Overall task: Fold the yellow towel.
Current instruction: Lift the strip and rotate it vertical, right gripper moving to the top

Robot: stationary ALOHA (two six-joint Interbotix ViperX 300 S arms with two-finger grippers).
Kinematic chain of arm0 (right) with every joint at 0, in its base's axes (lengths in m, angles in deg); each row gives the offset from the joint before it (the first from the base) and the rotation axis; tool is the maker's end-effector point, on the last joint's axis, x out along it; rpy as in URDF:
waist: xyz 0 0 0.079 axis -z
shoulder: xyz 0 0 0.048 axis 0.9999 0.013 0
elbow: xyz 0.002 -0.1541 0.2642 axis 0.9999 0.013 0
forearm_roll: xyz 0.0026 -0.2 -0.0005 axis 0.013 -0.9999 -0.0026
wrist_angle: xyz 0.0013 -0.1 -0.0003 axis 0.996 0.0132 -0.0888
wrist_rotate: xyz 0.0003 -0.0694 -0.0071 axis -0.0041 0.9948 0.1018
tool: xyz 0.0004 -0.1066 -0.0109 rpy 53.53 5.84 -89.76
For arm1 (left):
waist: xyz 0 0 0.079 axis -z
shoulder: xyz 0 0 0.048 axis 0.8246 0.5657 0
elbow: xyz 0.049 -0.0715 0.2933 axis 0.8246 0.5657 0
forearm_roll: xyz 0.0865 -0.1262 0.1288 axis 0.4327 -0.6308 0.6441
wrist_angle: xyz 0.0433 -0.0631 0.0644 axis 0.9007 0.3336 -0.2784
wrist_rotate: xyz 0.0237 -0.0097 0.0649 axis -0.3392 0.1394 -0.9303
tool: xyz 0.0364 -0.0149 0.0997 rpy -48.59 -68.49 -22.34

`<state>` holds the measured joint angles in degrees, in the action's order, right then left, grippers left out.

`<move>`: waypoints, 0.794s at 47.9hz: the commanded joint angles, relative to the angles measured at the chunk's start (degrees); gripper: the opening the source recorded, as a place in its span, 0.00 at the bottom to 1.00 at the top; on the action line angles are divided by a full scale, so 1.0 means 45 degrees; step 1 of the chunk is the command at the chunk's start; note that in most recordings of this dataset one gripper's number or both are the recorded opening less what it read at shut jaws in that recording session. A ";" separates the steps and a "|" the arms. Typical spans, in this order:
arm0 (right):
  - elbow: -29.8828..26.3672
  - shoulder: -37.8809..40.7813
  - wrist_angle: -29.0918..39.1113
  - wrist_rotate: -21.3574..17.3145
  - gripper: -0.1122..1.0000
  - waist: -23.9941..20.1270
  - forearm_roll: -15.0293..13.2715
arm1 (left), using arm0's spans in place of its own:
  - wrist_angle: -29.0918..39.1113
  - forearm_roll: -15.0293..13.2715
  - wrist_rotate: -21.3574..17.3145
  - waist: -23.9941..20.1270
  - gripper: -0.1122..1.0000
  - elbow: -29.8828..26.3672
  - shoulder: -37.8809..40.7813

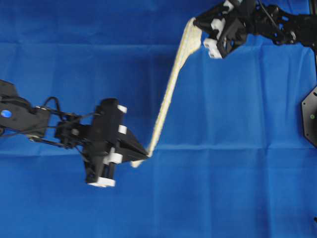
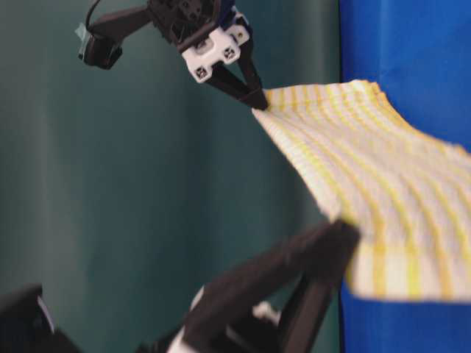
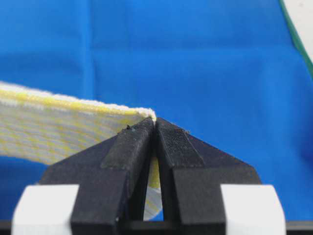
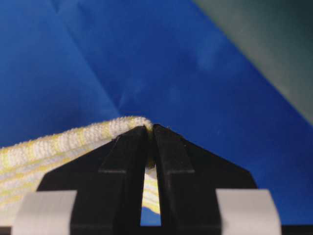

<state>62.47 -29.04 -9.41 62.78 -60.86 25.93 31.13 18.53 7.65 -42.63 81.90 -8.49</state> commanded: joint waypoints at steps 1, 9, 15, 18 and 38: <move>-0.0508 0.0039 -0.0117 0.0020 0.14 0.0254 -0.0117 | -0.0137 0.0020 -0.0020 0.0098 0.12 -0.0859 0.0313; -0.0859 0.0273 -0.0117 0.0020 0.14 0.0566 -0.0371 | -0.0195 0.0020 -0.0039 0.0078 0.12 -0.2148 0.1309; -0.1016 0.0410 -0.0098 0.0020 0.14 0.0684 -0.0508 | -0.0195 0.0020 -0.0039 0.0078 0.12 -0.3438 0.2266; -0.1074 0.0449 -0.0078 0.0020 0.14 0.0723 -0.0566 | -0.0176 0.0020 -0.0039 0.0078 0.12 -0.4043 0.2715; -0.1172 0.0508 -0.0078 0.0039 0.14 0.0801 -0.0781 | 0.0234 0.0020 -0.0039 0.0020 0.12 -0.5488 0.3594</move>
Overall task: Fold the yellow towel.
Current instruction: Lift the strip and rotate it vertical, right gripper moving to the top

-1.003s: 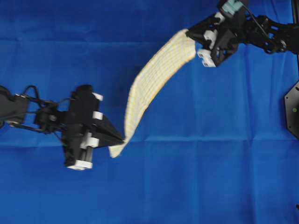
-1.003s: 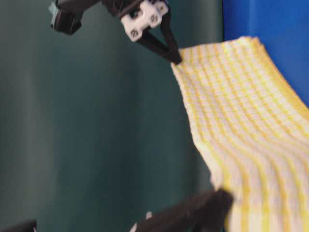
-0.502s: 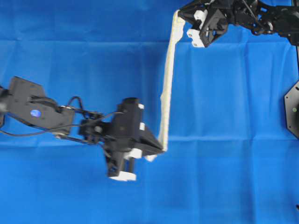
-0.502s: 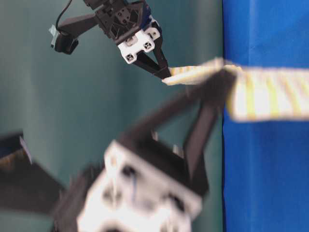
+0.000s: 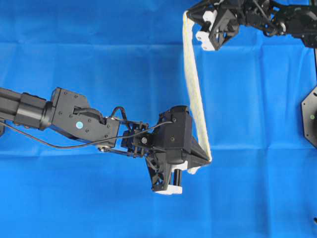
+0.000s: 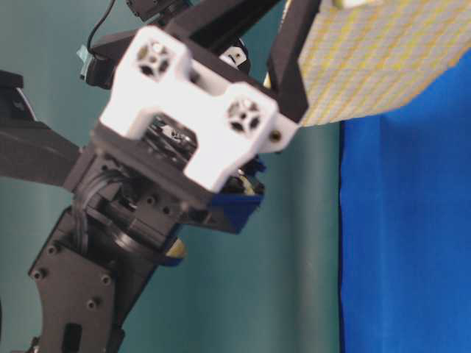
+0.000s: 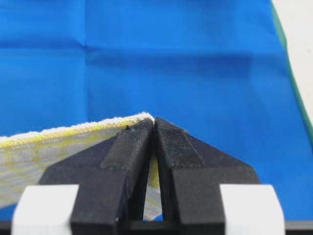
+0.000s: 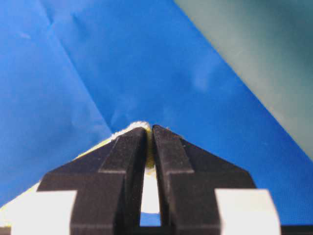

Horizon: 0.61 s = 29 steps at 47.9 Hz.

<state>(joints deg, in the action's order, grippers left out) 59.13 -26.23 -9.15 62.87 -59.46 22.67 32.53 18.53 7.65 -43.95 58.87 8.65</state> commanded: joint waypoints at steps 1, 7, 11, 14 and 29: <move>-0.0430 -0.0117 -0.0156 0.0020 0.14 0.0469 -0.0078 | -0.0078 0.0020 -0.0039 0.0332 0.12 -0.0371 -0.0215; -0.0430 -0.0098 -0.0176 0.0020 0.14 0.0488 -0.0078 | -0.0059 0.0020 -0.0039 0.0312 0.12 -0.0273 -0.0254; -0.0488 -0.0059 -0.0117 0.0020 0.14 0.0488 -0.0078 | -0.0078 0.0020 -0.0039 0.0332 0.12 -0.0098 -0.0332; -0.0547 0.0000 -0.0078 0.0020 0.14 0.0488 -0.0078 | -0.0137 0.0020 -0.0020 0.0332 0.12 0.0195 -0.0449; -0.1211 0.1035 -0.0020 0.0020 0.14 0.0176 -0.0098 | -0.1895 -0.0078 0.0098 0.0527 0.12 0.2598 -0.1172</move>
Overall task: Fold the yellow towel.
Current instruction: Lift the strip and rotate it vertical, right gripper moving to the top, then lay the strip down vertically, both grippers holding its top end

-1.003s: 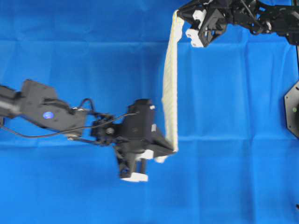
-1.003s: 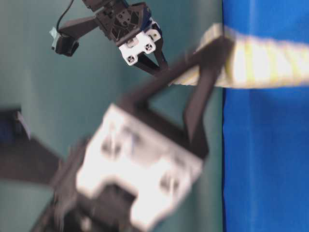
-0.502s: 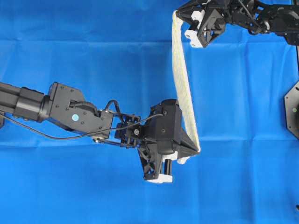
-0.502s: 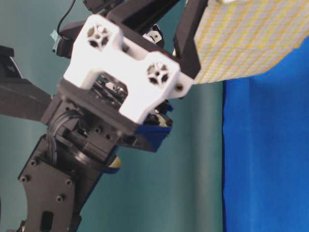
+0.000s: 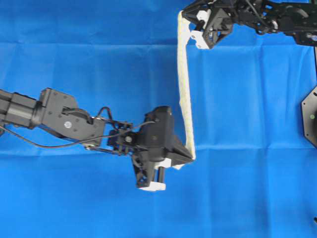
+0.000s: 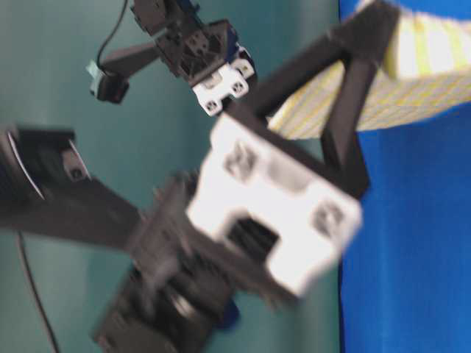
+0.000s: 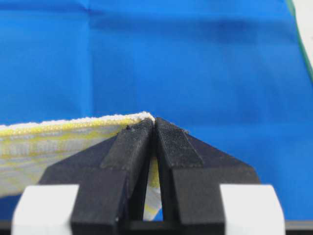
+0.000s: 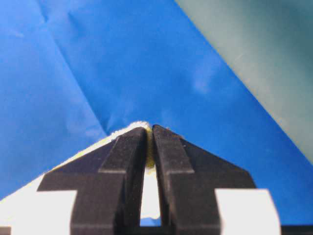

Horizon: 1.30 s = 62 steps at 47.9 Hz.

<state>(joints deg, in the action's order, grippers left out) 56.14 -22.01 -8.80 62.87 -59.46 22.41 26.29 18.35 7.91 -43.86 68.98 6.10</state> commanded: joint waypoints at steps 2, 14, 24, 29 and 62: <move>-0.0703 0.0332 -0.0098 0.0020 0.14 0.0098 -0.0039 | -0.0742 -0.0039 0.0078 0.0547 0.12 0.0781 -0.0723; -0.1836 0.1660 -0.0078 0.0020 0.14 -0.0566 -0.0352 | -0.1660 -0.0098 0.0098 0.0703 0.12 0.2441 -0.1309; -0.2363 0.2363 -0.0078 0.0020 0.14 -0.0859 -0.0430 | -0.1895 -0.0176 0.0117 0.0781 0.12 0.3047 -0.1484; -0.2402 0.2559 -0.0078 0.0020 0.14 -0.0879 -0.0449 | -0.1895 -0.0215 0.0176 0.0781 0.12 0.3047 -0.1406; -0.2480 0.2988 -0.0078 0.0059 0.27 -0.1270 -0.0762 | -0.1816 -0.0234 0.0840 0.0215 0.45 0.2988 -0.0781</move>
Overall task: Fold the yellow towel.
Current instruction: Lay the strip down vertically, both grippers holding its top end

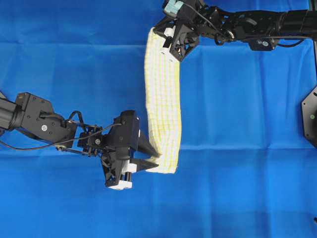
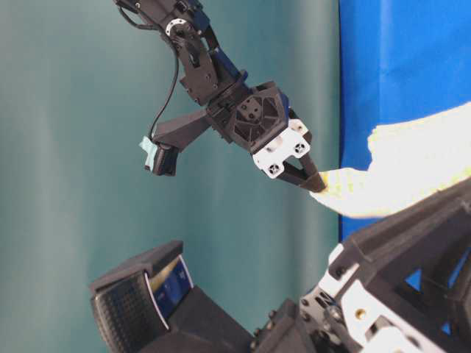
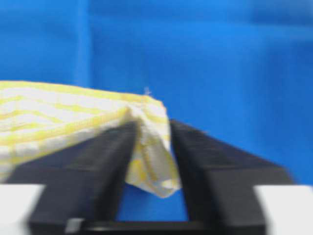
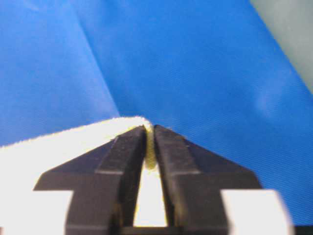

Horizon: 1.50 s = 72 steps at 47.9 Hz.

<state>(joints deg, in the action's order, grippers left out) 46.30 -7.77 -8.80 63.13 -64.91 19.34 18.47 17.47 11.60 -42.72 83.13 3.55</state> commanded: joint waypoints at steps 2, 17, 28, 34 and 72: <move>-0.0293 -0.0176 -0.0078 -0.0020 0.38 -0.0098 -0.0098 | -0.0039 -0.0020 0.0020 -0.0059 0.54 -0.0137 -0.0273; 0.0215 -0.1289 -0.0117 -0.0039 0.76 -0.0098 -0.0098 | 0.1152 0.0039 -0.0078 -0.0391 0.64 0.0371 -0.2187; 0.1563 -0.3203 -0.0117 -0.0059 0.74 -0.0098 -0.0098 | 0.2227 0.0098 -0.0527 -0.1309 0.64 0.0898 -0.3809; 0.2383 -0.4004 -0.0195 -0.0195 0.74 0.0000 -0.0098 | 0.2402 0.0117 -0.1152 -0.2148 0.64 0.1133 -0.4102; 0.2871 -0.3223 -0.0645 -0.0410 0.74 0.0215 0.0684 | 0.2051 0.0098 -0.2441 -0.5625 0.68 0.1934 -0.3750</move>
<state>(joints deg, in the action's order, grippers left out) 60.80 -23.33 -10.55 61.37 -64.12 21.44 29.19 17.82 0.71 -66.36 92.09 -13.59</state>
